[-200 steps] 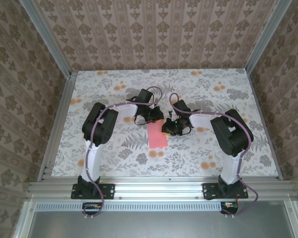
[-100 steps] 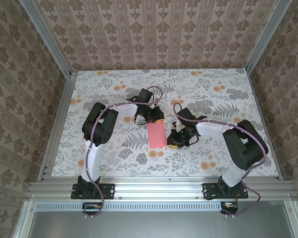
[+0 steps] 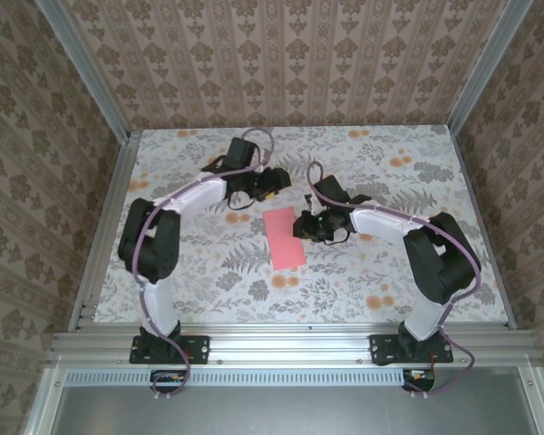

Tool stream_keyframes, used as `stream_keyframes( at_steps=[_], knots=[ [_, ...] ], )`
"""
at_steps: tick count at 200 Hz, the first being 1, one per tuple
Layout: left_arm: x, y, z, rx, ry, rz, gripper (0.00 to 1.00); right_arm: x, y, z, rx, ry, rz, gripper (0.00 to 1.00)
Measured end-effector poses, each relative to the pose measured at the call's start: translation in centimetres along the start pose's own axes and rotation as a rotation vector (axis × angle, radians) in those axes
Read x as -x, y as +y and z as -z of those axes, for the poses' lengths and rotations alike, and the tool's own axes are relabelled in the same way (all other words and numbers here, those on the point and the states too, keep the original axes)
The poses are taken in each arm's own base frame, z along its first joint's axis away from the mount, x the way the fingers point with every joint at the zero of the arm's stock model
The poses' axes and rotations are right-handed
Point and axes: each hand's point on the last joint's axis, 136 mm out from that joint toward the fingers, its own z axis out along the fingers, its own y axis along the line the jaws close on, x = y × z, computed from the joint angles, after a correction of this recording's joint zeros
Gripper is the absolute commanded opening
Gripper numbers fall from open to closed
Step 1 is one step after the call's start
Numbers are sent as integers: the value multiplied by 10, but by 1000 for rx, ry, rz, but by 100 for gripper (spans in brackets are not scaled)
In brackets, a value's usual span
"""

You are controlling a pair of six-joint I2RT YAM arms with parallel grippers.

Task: Fold a paper plane with a square sheet of paper (pick it up from the middle)
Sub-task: Fold the square sheet of paper in half at the center of the table.

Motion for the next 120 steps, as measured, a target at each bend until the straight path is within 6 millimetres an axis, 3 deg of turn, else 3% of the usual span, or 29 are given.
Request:
stream_keyframes(
  at_steps=[29, 81, 120],
  knots=[
    [-7, 28, 31, 63, -57, 48, 65, -12, -2, -18, -38, 48, 17, 22],
    [-71, 96, 31, 209, 24, 178, 67, -33, -11, -34, -111, 79, -53, 23],
    [-86, 118, 43, 246, 15, 236, 67, -49, -8, -43, -129, 90, -153, 23]
  ],
)
